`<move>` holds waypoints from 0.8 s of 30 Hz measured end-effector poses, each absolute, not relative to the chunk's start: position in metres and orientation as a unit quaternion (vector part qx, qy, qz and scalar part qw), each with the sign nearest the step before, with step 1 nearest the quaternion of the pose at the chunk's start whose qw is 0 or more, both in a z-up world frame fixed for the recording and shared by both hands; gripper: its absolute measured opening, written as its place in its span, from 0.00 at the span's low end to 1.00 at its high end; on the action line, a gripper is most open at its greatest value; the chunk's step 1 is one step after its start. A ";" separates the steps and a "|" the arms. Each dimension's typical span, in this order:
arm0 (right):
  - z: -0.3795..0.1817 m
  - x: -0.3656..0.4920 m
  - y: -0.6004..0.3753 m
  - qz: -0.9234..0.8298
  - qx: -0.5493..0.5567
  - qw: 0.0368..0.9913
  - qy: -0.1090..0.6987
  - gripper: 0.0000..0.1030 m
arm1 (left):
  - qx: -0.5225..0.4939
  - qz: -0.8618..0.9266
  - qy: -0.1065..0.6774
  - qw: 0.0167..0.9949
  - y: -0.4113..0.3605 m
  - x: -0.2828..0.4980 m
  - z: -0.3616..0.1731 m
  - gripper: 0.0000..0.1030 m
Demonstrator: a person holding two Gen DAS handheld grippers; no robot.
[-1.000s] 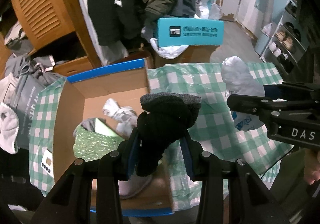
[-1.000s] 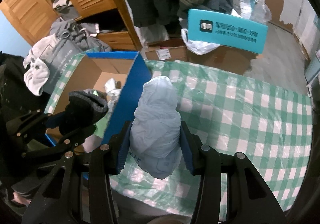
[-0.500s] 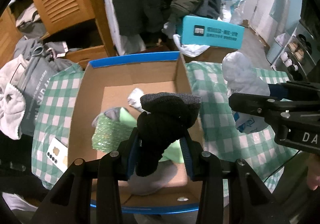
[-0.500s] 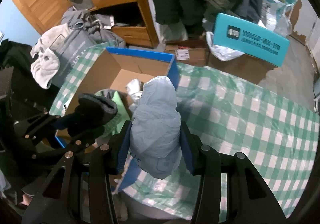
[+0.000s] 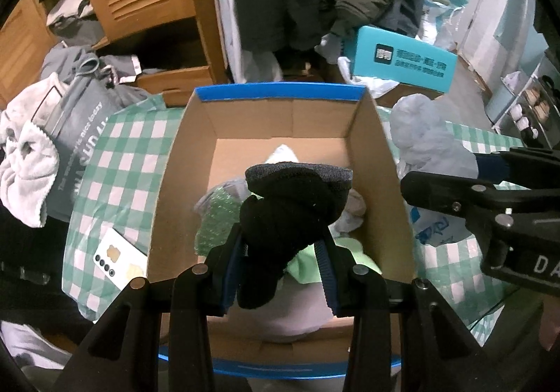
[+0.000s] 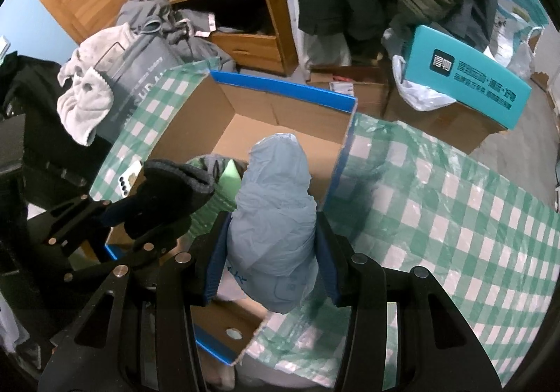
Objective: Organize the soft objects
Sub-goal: 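Carry the black sock and white bag over the cardboard box, then open both grippers to drop the sock and white bag into the box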
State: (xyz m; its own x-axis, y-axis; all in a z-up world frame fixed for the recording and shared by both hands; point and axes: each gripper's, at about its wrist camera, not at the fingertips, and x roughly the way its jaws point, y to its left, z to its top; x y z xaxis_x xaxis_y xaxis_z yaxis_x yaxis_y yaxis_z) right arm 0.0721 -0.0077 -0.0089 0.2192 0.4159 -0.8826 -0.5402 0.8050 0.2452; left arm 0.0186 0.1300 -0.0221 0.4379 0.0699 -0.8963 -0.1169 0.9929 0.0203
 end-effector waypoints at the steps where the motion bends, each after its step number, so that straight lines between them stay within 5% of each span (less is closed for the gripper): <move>1: -0.009 0.072 -0.005 0.308 -0.058 0.778 0.544 0.45 | -0.023 0.058 0.529 0.846 0.133 0.019 -0.024 0.39; 19: -0.019 0.077 0.006 0.309 -0.051 0.770 0.556 0.49 | -0.039 0.083 0.546 0.833 0.147 0.018 -0.029 0.41; 24: -0.018 0.079 -0.001 0.303 -0.045 0.773 0.555 0.55 | -0.036 0.087 0.541 0.836 0.147 0.016 -0.023 0.52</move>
State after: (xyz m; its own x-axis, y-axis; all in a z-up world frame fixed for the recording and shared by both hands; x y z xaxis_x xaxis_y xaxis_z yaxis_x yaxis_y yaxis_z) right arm 0.0792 -0.0009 -0.0185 0.2006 0.4176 -0.8862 -0.5184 0.8128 0.2656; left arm 0.0164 0.1466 -0.0235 0.4002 0.1064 -0.9102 -0.1846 0.9822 0.0337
